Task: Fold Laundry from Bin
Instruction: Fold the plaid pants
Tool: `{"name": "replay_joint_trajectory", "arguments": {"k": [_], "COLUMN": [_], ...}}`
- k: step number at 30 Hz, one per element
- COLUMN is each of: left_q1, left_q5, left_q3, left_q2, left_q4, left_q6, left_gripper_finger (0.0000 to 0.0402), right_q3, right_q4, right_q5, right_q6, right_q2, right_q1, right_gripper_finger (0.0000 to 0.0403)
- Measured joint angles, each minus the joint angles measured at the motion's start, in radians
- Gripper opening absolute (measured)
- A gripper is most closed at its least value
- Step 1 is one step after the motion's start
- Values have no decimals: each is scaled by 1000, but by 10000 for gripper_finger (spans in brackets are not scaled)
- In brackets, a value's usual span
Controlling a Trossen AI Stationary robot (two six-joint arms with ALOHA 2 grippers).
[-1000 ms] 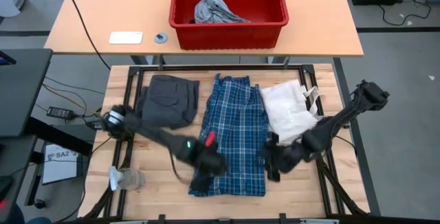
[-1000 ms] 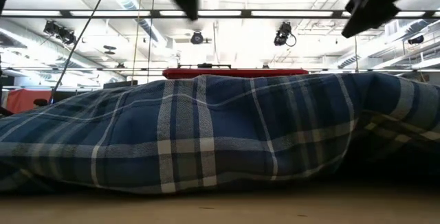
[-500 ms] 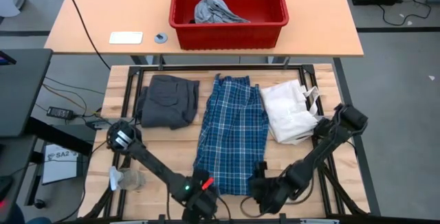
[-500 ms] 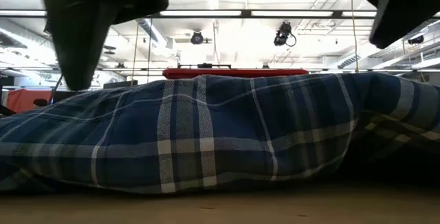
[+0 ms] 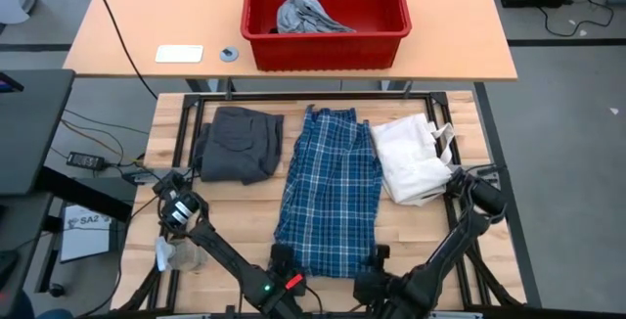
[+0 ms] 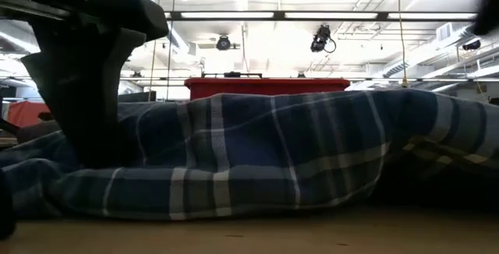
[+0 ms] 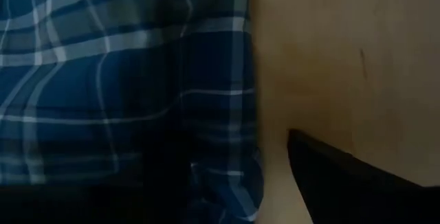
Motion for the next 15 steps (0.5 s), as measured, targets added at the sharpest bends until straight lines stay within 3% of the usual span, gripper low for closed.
{"name": "replay_joint_trajectory", "arguments": {"k": [4, 12, 15], "left_q1": [0, 4, 4], "left_q5": [-5, -57, -81], "left_q3": [4, 2, 2], "left_q2": [34, 53, 54], "left_q4": [2, -6, -51], "left_q6": [23, 25, -6], "left_gripper_finger": [190, 24, 12], "right_q3": [0, 0, 0], "right_q4": [-24, 36, 20], "right_q5": [17, 14, 5], "right_q6": [100, 132, 184], "right_q2": [35, 117, 146], "right_q1": [23, 30, 29], "right_gripper_finger": [262, 261, 257]}}
